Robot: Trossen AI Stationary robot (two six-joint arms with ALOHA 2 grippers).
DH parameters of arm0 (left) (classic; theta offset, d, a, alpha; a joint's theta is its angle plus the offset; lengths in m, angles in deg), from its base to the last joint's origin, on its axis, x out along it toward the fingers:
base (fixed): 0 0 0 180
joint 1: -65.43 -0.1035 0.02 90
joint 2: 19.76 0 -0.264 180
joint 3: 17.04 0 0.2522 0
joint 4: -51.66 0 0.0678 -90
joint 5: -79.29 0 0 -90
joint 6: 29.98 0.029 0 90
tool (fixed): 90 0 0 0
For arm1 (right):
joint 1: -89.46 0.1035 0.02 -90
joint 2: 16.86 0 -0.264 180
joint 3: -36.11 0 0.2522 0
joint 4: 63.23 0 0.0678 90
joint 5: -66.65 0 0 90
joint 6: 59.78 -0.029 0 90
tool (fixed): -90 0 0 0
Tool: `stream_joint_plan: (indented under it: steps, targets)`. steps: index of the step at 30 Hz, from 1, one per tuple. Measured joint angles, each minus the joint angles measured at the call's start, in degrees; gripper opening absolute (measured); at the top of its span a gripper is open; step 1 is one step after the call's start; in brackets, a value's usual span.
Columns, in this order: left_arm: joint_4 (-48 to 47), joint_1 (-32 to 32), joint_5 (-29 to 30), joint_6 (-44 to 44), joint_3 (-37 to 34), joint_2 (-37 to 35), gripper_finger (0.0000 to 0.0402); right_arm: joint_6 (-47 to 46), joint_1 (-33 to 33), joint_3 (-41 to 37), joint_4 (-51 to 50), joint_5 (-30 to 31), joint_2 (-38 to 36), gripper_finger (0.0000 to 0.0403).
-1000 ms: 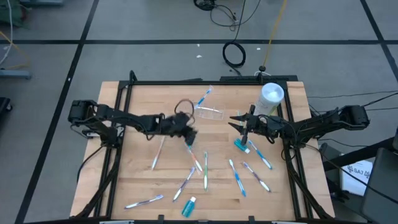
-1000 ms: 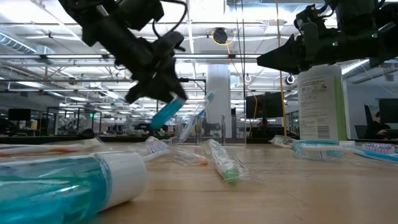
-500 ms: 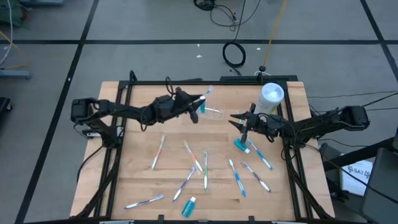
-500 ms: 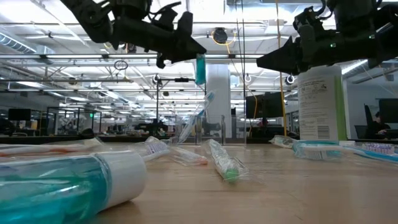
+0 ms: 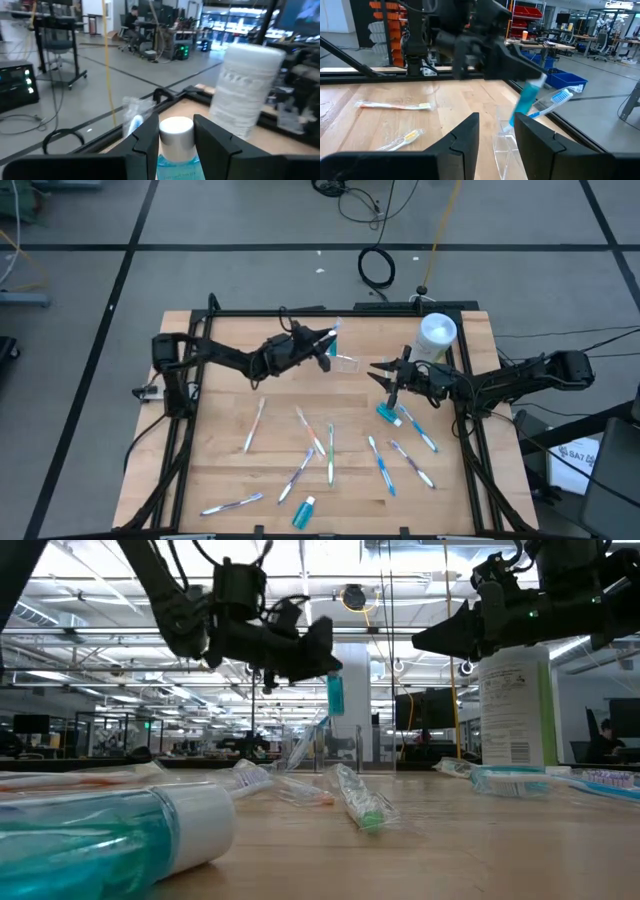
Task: Pick & Place toothbrushing station
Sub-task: Put the top left blue mouthwash into the transparent organizer
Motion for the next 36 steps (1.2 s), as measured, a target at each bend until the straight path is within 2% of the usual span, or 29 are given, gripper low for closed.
stream_joint_plan:
  steps: [5, 9, 13, 36]
  targets:
    - [-2.7, -0.3, 2.4, 0.2, 3.9, 4.1, 0.0108, 0.0, 0.0, 0.0, 0.0, 0.0, 0.0, 0.0114]
    - [-8.6, 0.1, 8.3, 0.2, 5.9, 5.0, 0.0108, 0.0, 0.0, 0.0, -0.2, 0.0, 0.0, 0.0114]
    - [-10.3, 0.1, 12.8, 0.2, 6.0, 5.0, 0.0108, 0.0, 0.0, 0.0, -0.5, 0.0, 0.0, 0.0114]
    - [-16.0, -0.9, 12.6, -1.3, 6.0, 5.0, 0.0108, 0.0, 0.0, 0.0, -0.5, 0.0, 0.0, 0.0114]
